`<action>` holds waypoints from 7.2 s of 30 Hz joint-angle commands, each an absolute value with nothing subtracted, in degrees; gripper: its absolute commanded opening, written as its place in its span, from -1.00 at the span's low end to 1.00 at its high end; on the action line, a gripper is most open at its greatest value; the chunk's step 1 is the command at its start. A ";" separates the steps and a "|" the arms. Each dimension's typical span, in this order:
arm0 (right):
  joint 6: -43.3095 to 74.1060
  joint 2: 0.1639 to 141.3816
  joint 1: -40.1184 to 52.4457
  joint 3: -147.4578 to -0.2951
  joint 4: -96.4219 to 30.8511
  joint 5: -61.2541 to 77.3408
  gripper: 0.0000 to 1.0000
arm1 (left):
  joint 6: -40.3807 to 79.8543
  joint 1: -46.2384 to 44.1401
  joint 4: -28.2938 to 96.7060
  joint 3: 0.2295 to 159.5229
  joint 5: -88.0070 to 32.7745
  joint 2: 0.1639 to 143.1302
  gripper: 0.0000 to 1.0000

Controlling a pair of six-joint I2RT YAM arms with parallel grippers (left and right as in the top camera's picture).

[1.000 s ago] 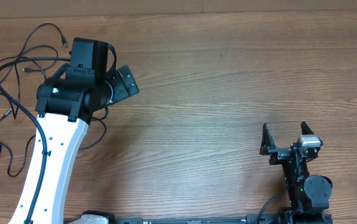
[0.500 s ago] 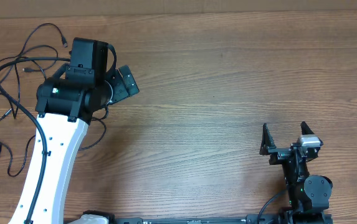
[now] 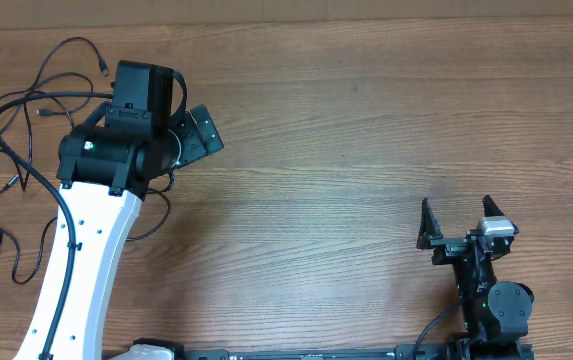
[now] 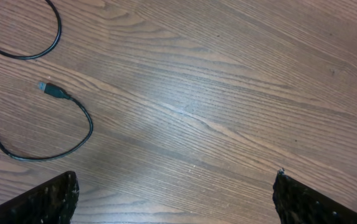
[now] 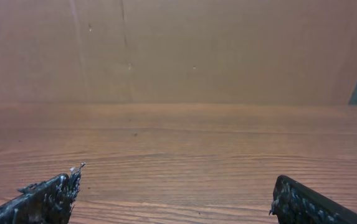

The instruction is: Untangle cables

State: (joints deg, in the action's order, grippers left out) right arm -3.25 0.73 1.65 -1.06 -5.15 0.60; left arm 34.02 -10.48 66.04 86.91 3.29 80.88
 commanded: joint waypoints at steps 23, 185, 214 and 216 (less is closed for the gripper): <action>-3.46 0.27 2.15 -0.47 -4.84 0.12 1.00 | 34.11 -10.55 67.68 74.52 6.17 81.82 0.99; -3.46 0.27 2.15 -0.47 -4.84 0.12 1.00 | 1.67 -2.26 4.27 0.27 3.14 0.21 0.99; -3.46 0.19 2.15 -0.47 -4.84 0.10 1.00 | 1.67 -2.26 4.25 0.27 3.11 0.23 0.99; -3.46 0.19 2.15 -0.47 -4.84 0.10 1.00 | 1.67 -2.26 4.27 0.27 3.14 0.25 0.99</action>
